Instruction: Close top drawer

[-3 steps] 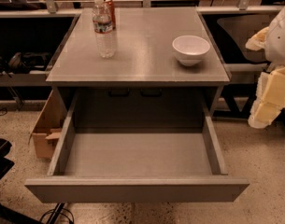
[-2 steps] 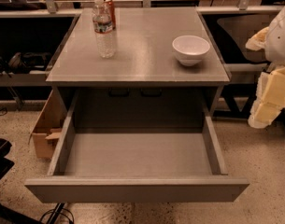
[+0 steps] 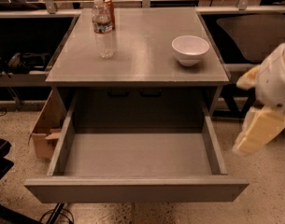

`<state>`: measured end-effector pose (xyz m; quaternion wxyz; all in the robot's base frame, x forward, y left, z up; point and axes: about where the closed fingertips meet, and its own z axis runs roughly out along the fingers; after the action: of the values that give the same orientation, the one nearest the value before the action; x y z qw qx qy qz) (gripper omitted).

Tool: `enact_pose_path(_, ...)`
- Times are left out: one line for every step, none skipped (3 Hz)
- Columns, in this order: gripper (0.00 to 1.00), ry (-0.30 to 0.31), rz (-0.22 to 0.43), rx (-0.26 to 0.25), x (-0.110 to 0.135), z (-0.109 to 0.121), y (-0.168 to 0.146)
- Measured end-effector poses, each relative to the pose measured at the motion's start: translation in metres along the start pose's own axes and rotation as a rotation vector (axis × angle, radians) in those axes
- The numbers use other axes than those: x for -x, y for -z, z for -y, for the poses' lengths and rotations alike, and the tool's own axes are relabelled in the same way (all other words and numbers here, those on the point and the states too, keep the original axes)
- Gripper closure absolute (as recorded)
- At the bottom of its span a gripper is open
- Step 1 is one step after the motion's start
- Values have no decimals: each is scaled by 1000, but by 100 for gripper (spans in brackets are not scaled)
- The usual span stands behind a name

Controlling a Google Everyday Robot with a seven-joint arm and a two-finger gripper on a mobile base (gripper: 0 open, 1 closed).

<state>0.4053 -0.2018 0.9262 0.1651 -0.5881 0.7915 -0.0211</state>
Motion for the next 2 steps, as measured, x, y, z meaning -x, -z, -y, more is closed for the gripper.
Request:
enact_pose_path(41, -42, 26, -6, -5, -39, -31)
enact_pose_path(65, -102, 11, 36, -28, -84, -87)
